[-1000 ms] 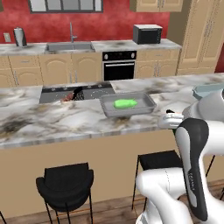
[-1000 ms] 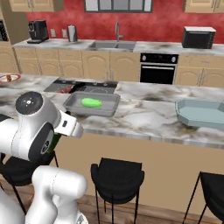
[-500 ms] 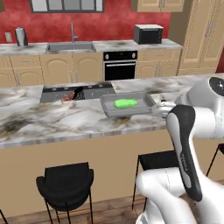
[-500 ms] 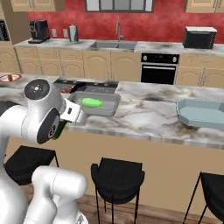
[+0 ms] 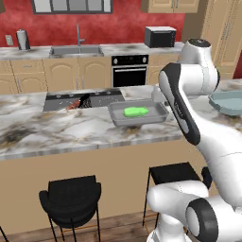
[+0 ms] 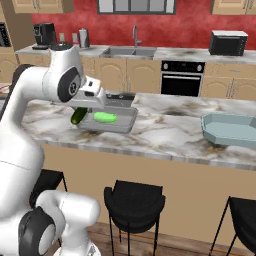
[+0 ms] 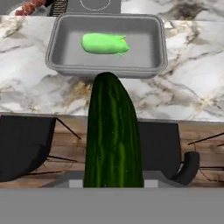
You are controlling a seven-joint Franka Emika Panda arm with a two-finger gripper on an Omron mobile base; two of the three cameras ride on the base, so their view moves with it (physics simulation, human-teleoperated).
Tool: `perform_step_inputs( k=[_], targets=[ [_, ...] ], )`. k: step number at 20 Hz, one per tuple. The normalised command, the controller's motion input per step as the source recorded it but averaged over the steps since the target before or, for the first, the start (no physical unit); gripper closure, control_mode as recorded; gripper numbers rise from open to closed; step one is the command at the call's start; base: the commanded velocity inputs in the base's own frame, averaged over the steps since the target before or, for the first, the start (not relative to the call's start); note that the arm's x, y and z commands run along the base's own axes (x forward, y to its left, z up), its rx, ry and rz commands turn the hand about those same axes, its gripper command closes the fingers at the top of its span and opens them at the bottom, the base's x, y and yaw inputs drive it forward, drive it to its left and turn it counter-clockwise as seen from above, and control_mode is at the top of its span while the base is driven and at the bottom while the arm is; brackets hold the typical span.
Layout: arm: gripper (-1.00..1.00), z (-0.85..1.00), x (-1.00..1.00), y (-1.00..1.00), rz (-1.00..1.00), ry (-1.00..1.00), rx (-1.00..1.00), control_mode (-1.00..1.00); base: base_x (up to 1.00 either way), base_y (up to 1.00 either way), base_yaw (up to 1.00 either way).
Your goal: Place the cold items (corn and cucumber) from the fridge in one tupperware on the dining counter. Place the warm items (kebab skewer and hot dog) in the stove area in another tupperware.
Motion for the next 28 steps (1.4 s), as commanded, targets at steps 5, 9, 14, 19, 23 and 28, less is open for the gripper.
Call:
perform_step_inputs(
  k=[5, 9, 14, 19, 23, 28],
  targets=[
    [1.0, -0.49, 0.41, 0.0, 0.52, 0.15, -0.3, -1.0, 0.0, 0.0, 0.0],
    [1.0, -0.5, 0.26, -0.06, 0.48, -0.09, -0.06, -1.0, 0.0, 0.0, 0.0],
    [1.0, -0.24, 0.07, -0.05, 0.39, -0.12, 0.02, -1.0, 0.0, 0.0, 0.0],
    [1.0, -0.17, 0.58, 0.03, 0.38, -0.04, 0.01, -1.0, 0.0, 0.0, 0.0],
    [1.0, -0.26, 0.91, 0.0, 0.38, 0.0, 0.0, -1.0, 0.0, 0.0, 0.0],
    [1.0, -0.41, 0.69, 0.0, 0.31, 0.0, 0.03, -1.0, 0.0, 0.0, 0.0]
  ],
)
